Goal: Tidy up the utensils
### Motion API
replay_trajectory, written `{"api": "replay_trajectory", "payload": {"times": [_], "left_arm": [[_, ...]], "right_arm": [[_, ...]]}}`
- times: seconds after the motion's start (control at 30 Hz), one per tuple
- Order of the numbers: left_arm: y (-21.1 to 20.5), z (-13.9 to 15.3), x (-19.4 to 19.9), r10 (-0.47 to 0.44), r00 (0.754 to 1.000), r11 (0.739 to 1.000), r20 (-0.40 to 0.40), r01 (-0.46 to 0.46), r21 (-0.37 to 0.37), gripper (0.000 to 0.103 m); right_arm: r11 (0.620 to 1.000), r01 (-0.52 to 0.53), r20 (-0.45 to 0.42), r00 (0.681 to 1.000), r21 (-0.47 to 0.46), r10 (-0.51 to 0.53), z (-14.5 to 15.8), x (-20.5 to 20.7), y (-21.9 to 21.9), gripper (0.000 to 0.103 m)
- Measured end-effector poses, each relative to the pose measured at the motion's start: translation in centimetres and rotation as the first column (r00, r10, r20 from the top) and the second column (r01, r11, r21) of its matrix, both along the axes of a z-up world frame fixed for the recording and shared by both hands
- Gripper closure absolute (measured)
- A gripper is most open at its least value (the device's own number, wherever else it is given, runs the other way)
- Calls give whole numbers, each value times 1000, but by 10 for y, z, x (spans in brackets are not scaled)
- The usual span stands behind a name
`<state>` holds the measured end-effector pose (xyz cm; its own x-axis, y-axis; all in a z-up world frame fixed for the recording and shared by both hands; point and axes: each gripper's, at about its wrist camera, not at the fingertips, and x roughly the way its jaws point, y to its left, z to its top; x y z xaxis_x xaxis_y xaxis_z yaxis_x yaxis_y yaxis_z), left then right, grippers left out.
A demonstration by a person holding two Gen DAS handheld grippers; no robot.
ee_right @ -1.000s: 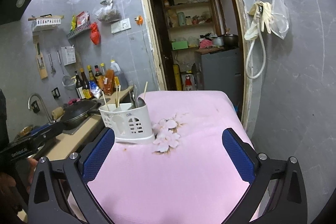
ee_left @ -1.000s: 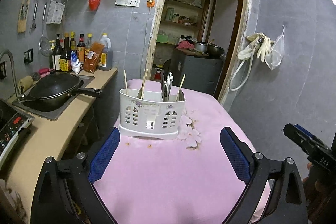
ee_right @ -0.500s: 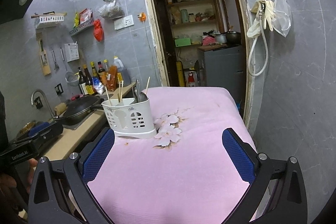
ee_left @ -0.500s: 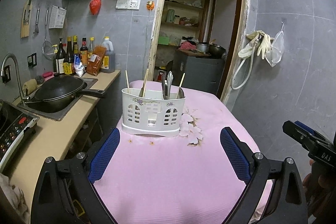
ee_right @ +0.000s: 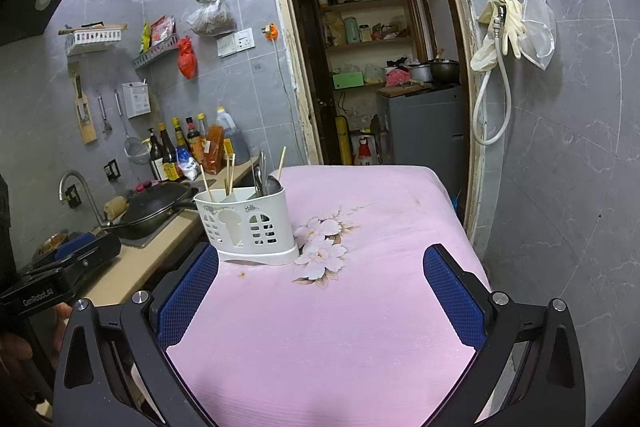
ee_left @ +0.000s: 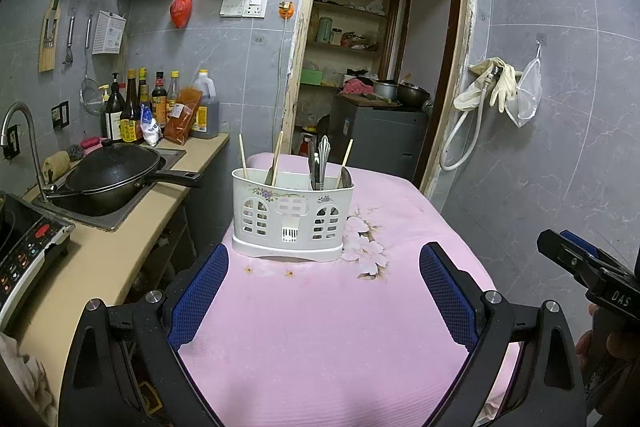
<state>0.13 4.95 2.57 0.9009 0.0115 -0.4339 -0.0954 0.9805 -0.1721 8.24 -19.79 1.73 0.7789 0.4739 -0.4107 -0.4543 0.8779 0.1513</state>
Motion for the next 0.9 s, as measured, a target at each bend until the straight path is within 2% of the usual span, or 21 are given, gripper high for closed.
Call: {"api": "replay_trajectory", "payload": {"times": [0.9], "left_arm": [[3, -1, 2, 3, 1000, 1000, -5, -3, 2, 9]], "right_arm": [[1000, -1, -7, 1000, 0, 1, -1, 0, 2, 0]]}}
